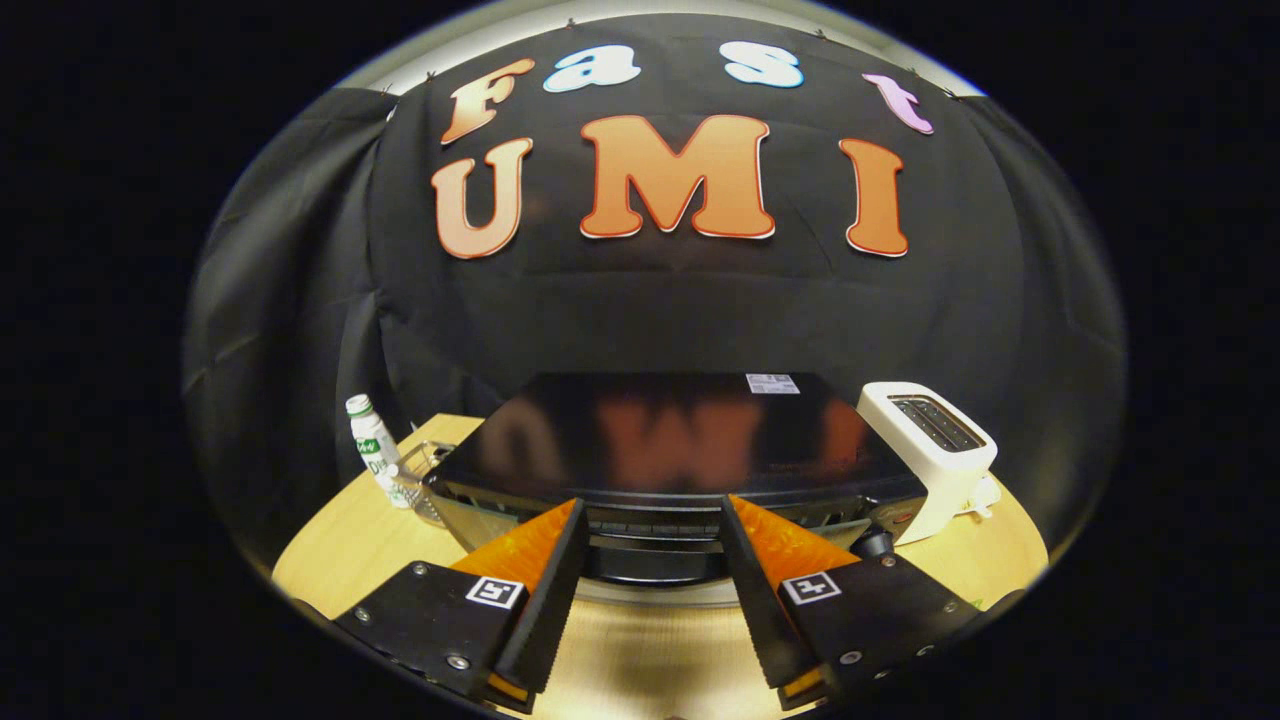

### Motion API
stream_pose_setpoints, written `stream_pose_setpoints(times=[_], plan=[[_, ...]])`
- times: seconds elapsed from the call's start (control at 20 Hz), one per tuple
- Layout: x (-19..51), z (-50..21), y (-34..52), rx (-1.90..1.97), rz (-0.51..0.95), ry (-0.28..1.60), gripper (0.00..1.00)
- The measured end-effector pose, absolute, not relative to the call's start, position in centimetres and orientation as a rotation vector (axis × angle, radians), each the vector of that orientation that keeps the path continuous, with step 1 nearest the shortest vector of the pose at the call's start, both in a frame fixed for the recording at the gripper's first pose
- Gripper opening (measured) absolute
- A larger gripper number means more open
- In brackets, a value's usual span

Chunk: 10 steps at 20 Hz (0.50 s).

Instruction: Open the toaster oven, put the food inside, and close the toaster oven door.

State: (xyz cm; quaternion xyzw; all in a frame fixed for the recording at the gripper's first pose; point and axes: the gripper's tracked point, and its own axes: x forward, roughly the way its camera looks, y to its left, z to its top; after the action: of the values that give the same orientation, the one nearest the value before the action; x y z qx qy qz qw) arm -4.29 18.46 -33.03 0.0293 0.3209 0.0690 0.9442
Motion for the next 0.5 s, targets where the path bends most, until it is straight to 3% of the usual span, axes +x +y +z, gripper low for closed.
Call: stream_pose_setpoints(times=[0.5], plan=[[-13.9,-35.4,19.4,0.15,0.318,0.912,0.78]])
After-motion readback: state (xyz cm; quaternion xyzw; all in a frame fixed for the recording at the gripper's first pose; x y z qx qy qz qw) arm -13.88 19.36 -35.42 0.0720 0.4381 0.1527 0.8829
